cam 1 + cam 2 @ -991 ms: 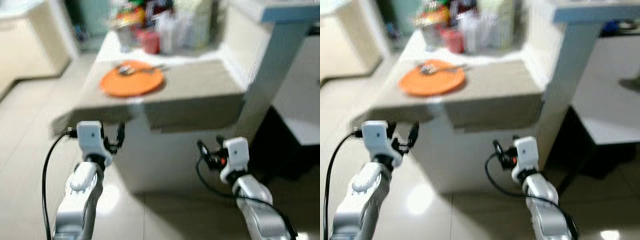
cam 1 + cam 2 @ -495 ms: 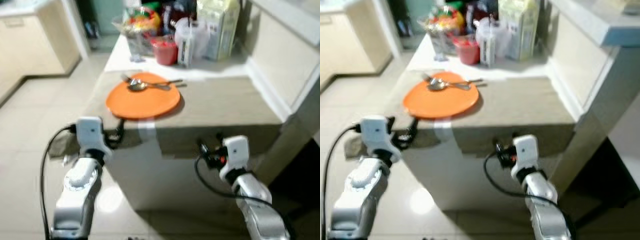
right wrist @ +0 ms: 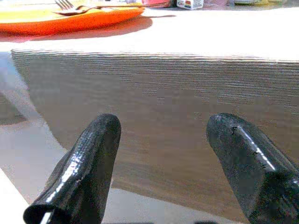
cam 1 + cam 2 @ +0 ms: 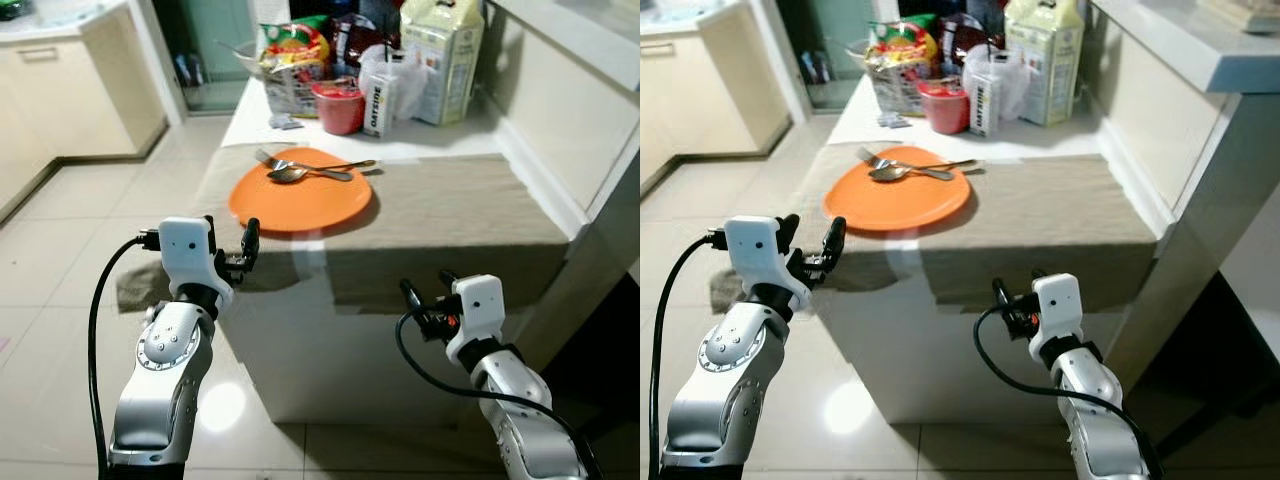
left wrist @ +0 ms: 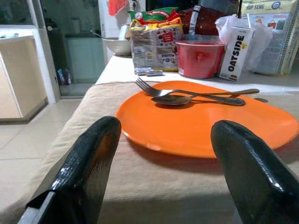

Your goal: Setting the table

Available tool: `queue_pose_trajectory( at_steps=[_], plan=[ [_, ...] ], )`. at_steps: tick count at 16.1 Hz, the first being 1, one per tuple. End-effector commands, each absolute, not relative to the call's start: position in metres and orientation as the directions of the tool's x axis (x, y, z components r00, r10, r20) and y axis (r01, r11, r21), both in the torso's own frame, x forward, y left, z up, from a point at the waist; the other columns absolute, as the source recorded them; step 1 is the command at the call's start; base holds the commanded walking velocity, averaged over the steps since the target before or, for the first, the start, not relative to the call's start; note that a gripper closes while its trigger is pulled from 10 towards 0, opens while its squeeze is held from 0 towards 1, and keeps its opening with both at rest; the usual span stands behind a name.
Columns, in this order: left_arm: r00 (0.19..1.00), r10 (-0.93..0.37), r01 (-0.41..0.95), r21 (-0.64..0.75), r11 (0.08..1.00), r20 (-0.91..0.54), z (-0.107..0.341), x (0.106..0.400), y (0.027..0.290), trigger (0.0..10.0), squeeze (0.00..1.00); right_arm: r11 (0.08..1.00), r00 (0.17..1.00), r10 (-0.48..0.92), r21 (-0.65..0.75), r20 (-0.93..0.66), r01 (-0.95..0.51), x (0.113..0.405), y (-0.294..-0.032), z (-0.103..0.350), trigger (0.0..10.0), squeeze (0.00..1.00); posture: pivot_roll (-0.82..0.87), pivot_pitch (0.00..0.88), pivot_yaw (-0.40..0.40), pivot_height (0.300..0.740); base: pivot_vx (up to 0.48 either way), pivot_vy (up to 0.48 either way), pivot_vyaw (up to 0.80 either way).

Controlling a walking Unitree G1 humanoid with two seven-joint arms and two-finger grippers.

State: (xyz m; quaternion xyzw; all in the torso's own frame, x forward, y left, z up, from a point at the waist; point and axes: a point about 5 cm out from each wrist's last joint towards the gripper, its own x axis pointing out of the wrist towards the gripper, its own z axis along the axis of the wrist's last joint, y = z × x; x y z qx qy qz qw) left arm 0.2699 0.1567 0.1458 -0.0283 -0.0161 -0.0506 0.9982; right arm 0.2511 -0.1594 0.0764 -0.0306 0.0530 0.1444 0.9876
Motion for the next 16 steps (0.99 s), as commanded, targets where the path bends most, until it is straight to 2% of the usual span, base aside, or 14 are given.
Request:
queue_pose_trajectory(
  at_steps=[1, 8, 12, 13, 14, 16],
  plan=[
    [0.997, -0.073, 0.073, -0.055, 0.996, 0.005, 0.143, 0.272, 0.161, 10.0, 0.0, 0.955, 0.953, 0.285, -0.049, -0.105, -0.292, 0.25, -0.162, 0.078, 10.0, 0.0, -0.18, 0.0, 0.101, 0.74, 0.0, 0.0, 0.0],
    [0.99, -0.12, 0.124, -0.056, 0.991, 0.078, 0.179, 0.299, 0.163, 10.0, 0.0, 0.937, 0.938, 0.346, -0.051, -0.023, -0.347, 0.258, -0.154, 0.101, 10.0, 0.0, -0.18, 0.0, 0.094, 0.74, 0.0, 0.0, 0.0],
    [0.968, -0.224, 0.224, 0.008, 0.974, 0.11, 0.207, 0.334, 0.155, 10.0, 0.0, 0.933, 0.934, 0.355, -0.045, -0.041, -0.356, 0.258, -0.153, 0.095, 10.0, 0.0, -0.18, 0.0, 0.086, 0.74, 0.0, 0.0, 0.0],
    [0.958, -0.27, 0.271, -0.002, 0.962, 0.093, 0.216, 0.348, 0.151, 10.0, 0.0, 0.933, 0.934, 0.355, -0.045, -0.043, -0.357, 0.256, -0.153, 0.095, 10.0, 0.0, -0.19, 0.0, 0.091, 0.74, 0.0, 0.0, 0.0],
    [0.958, -0.27, 0.271, -0.002, 0.962, 0.093, 0.216, 0.348, 0.151, 10.0, 0.0, 0.933, 0.934, 0.355, -0.045, -0.043, -0.357, 0.256, -0.153, 0.095, 10.0, 0.0, -0.19, 0.0, 0.091, 0.74, 0.0, 0.0, 0.0],
    [0.951, -0.293, 0.3, -0.054, 0.953, 0.102, 0.236, 0.375, 0.145, 10.0, 0.0, 0.94, 0.94, 0.335, -0.042, -0.057, -0.338, 0.244, -0.157, 0.094, 10.0, 0.0, -0.22, 0.0, 0.102, 0.74, 0.0, 0.0, 0.0]
  ],
)
